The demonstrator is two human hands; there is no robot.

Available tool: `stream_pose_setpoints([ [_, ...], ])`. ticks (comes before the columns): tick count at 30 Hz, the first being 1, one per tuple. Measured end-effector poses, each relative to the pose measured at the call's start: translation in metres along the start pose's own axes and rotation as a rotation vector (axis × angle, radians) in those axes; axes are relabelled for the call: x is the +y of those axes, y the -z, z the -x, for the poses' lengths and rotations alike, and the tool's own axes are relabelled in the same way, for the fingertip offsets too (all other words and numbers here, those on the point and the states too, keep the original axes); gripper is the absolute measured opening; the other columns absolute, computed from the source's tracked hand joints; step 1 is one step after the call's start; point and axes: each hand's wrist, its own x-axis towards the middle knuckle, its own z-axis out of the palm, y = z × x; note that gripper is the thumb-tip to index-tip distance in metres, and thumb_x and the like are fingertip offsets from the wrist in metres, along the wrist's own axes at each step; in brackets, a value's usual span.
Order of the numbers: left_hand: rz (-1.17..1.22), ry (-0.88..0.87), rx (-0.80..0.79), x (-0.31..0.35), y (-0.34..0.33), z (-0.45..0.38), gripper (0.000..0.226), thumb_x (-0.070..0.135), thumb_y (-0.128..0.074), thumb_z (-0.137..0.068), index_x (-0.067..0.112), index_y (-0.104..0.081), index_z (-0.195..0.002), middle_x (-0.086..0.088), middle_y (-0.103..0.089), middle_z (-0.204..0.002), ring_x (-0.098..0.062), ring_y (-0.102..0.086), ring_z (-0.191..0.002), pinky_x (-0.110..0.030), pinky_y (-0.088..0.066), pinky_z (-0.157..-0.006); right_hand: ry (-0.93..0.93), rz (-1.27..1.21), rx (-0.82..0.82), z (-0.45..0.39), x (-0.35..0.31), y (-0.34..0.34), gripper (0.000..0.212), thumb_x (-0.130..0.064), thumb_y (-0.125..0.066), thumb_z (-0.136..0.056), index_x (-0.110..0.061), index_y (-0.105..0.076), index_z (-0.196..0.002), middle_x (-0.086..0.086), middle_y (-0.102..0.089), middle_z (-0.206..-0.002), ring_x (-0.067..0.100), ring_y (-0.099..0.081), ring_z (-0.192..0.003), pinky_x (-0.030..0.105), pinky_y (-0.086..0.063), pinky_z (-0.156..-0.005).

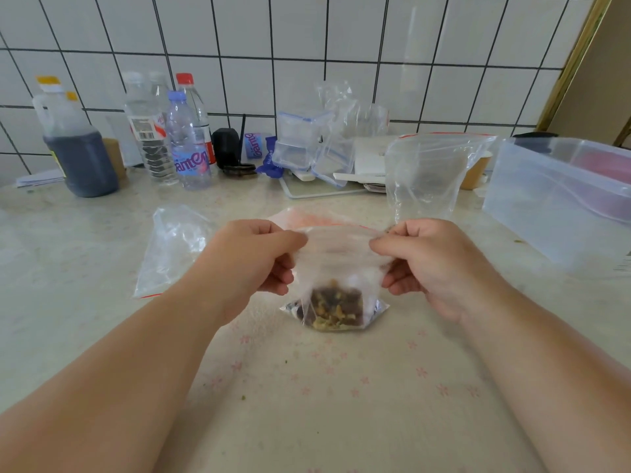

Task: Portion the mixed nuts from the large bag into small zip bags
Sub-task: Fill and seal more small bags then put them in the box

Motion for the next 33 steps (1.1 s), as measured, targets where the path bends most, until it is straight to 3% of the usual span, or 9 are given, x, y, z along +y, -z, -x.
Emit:
stream_pose_setpoints([
  [4,0.275,0.057,-0.184,0.006,0.000,0.004,0.017,0.018,-0.078,-0.077,0.012,-0.076,-0.061,-0.014,-0.069,-0.064,-0.022,-0.068,-0.052,-0.025,-0.051,-0.042,-0.112,-0.258,-0.146,0.004,-0.008,0.000,0.016,-0.016,-0.069,-0.087,-0.007,-0.065,-0.075,0.015,-0.065,-0.060,0.023,-0.063,-0.046,0.025,-0.048,-0.041],
  [7,0.397,0.083,-0.309,0.007,0.001,0.003,0.017,0.022,-0.073,-0.069,0.007,-0.080,-0.070,-0.017,-0.076,-0.077,-0.025,-0.076,-0.067,-0.025,-0.057,-0.050,-0.158,-0.380,-0.241,0.005,-0.013,0.002,0.019,-0.027,-0.069,-0.076,-0.010,-0.063,-0.072,0.012,-0.066,-0.065,0.026,-0.065,-0.053,0.026,-0.049,-0.045],
  [11,0.489,0.093,-0.367,0.005,0.004,0.001,0.020,0.015,-0.069,-0.072,0.002,-0.082,-0.081,-0.017,-0.078,-0.088,-0.023,-0.077,-0.074,-0.026,-0.061,-0.059,-0.157,-0.529,-0.354,0.004,-0.013,0.007,0.016,-0.023,-0.072,-0.066,-0.012,-0.063,-0.071,0.005,-0.057,-0.072,0.017,-0.050,-0.057,0.025,-0.038,-0.049],
  [14,0.495,0.066,-0.340,0.005,0.004,0.001,0.015,0.014,-0.074,-0.073,0.002,-0.080,-0.080,-0.014,-0.077,-0.082,-0.020,-0.076,-0.070,-0.025,-0.060,-0.058,-0.143,-0.606,-0.367,0.003,-0.012,0.007,0.031,-0.016,-0.077,-0.058,-0.008,-0.059,-0.081,0.008,-0.052,-0.078,0.015,-0.051,-0.057,0.024,-0.041,-0.050],
  [18,0.456,0.043,-0.268,0.004,0.000,0.004,0.013,0.006,-0.076,-0.071,0.008,-0.064,-0.075,-0.014,-0.071,-0.071,-0.019,-0.071,-0.058,-0.025,-0.057,-0.049,-0.062,-0.488,-0.294,0.003,-0.008,-0.001,0.021,-0.006,-0.075,-0.063,-0.012,-0.057,-0.072,0.006,-0.053,-0.065,0.014,-0.053,-0.050,0.025,-0.045,-0.049],
  [21,0.362,0.012,-0.209,0.002,-0.005,0.004,0.030,-0.008,-0.066,-0.086,0.014,-0.053,-0.070,-0.011,-0.065,-0.063,-0.021,-0.064,-0.050,-0.025,-0.053,-0.044,-0.017,-0.361,-0.182,0.000,0.000,-0.006,0.038,0.006,-0.068,-0.079,-0.018,-0.051,-0.055,0.001,-0.048,-0.053,0.014,-0.050,-0.044,0.024,-0.042,-0.044],
  [26,0.010,-0.100,-0.049,-0.006,-0.007,0.003,0.028,-0.007,-0.060,-0.086,0.012,-0.051,-0.068,-0.007,-0.062,-0.054,-0.019,-0.062,-0.046,-0.026,-0.051,-0.044,0.063,0.157,-0.007,-0.003,0.012,-0.005,0.028,-0.016,-0.070,-0.069,-0.023,-0.054,-0.047,-0.003,-0.055,-0.046,0.014,-0.060,-0.046,0.026,-0.046,-0.047],
  [29,-0.230,-0.171,0.025,-0.010,-0.008,0.003,0.022,-0.001,-0.061,-0.084,0.011,-0.052,-0.068,-0.005,-0.067,-0.053,-0.020,-0.068,-0.048,-0.025,-0.054,-0.046,0.080,0.363,0.044,-0.004,0.015,-0.004,0.026,-0.016,-0.069,-0.074,-0.024,-0.060,-0.051,0.000,-0.062,-0.047,0.015,-0.065,-0.049,0.033,-0.055,-0.056],
  [33,-0.195,-0.126,-0.031,-0.007,-0.008,0.004,0.017,-0.003,-0.066,-0.085,0.007,-0.058,-0.075,-0.003,-0.069,-0.058,-0.022,-0.070,-0.052,-0.029,-0.057,-0.049,0.052,0.152,-0.066,-0.003,0.012,-0.004,0.033,-0.018,-0.080,-0.074,-0.024,-0.058,-0.051,-0.003,-0.061,-0.054,0.013,-0.064,-0.051,0.026,-0.051,-0.050],
])
